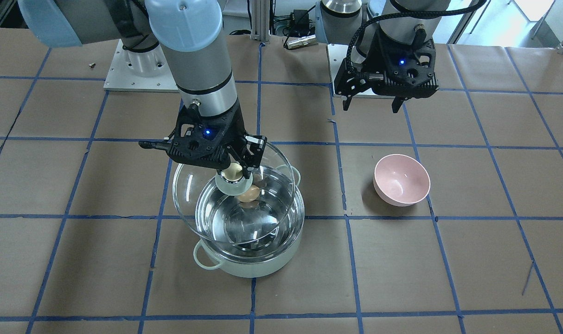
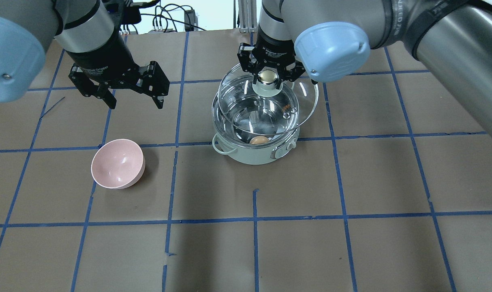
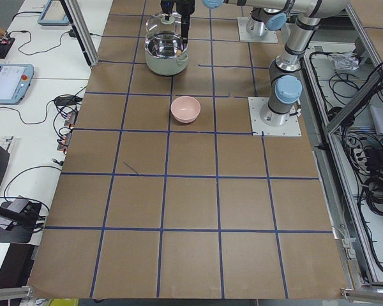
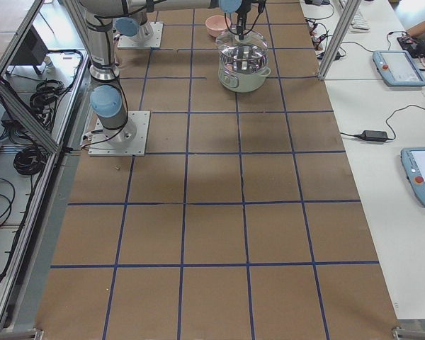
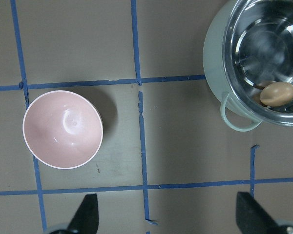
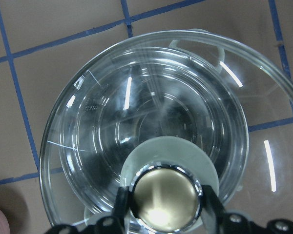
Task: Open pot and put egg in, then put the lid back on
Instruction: 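Carry the glass lid with the right gripper back over the pot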
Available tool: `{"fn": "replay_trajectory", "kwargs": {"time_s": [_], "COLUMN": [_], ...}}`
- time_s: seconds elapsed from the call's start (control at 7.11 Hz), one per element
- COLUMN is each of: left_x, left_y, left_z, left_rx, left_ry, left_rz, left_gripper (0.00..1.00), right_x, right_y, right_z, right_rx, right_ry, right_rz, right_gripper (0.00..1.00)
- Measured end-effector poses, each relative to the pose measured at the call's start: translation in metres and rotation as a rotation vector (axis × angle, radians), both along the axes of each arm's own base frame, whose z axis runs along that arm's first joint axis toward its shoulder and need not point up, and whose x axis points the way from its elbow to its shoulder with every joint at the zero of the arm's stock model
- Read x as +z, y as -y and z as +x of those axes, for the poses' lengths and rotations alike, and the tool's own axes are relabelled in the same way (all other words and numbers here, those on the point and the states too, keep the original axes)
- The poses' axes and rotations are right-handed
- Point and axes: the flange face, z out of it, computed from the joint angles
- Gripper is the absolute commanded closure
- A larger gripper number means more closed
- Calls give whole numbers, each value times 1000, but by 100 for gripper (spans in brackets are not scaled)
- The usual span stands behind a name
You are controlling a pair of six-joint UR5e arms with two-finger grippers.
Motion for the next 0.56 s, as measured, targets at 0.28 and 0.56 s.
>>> {"fn": "replay_trajectory", "kwargs": {"time_s": [0.28, 0.56], "left_x": [0, 1], "left_y": [0, 0], "left_z": [0, -1], "left_rx": [1, 0], "left_ry": [-3, -5], "left_rz": [0, -1], "left_gripper": [0, 0], "right_x": [-20, -36], "right_y": [3, 4], "right_z": [18, 23], "right_rx": [-5, -3], "right_ry": [5, 2], "right_rz": [7, 22], "right_gripper": [75, 75]}}
